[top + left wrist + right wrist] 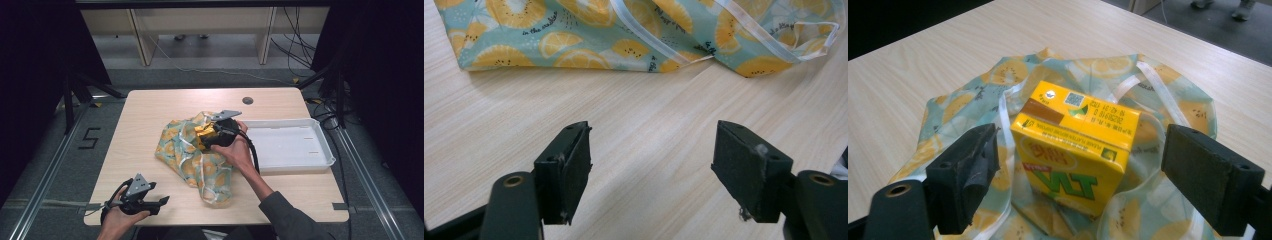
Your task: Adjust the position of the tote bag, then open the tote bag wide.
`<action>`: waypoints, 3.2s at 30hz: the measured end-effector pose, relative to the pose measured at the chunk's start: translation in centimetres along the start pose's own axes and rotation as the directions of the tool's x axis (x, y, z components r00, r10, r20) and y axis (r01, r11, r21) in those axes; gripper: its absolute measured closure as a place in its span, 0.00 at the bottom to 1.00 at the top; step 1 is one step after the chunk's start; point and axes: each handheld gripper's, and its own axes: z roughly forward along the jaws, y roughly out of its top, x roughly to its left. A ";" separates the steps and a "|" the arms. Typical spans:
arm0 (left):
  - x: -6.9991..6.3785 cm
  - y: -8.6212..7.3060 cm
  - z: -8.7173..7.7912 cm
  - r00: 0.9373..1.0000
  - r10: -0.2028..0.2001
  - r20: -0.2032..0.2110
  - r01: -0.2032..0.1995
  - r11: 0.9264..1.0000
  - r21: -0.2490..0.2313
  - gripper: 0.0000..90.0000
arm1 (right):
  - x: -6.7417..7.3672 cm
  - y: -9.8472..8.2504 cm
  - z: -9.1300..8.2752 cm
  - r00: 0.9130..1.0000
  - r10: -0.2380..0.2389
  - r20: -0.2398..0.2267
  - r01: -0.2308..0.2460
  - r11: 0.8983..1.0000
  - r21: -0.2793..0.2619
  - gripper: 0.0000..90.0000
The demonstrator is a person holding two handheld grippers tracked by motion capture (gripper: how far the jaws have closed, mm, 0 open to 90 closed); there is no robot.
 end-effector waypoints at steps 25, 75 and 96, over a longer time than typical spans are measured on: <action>0.2 -0.6 -0.1 1.000 0.009 -0.015 -0.009 1.000 0.003 0.30 | 0.5 0.0 3.3 0.999 0.035 0.032 -0.037 0.998 0.053 0.18; 0.2 -0.8 0.0 1.000 -0.014 0.010 0.014 1.000 0.005 0.31 | 1.4 1.2 2.9 0.998 0.000 0.070 -0.003 0.999 0.047 0.33; 0.5 -0.8 0.0 1.000 0.013 0.003 -0.013 1.000 0.012 0.30 | 1.1 5.6 -3.8 1.000 -0.014 -0.023 0.012 0.997 -0.081 0.33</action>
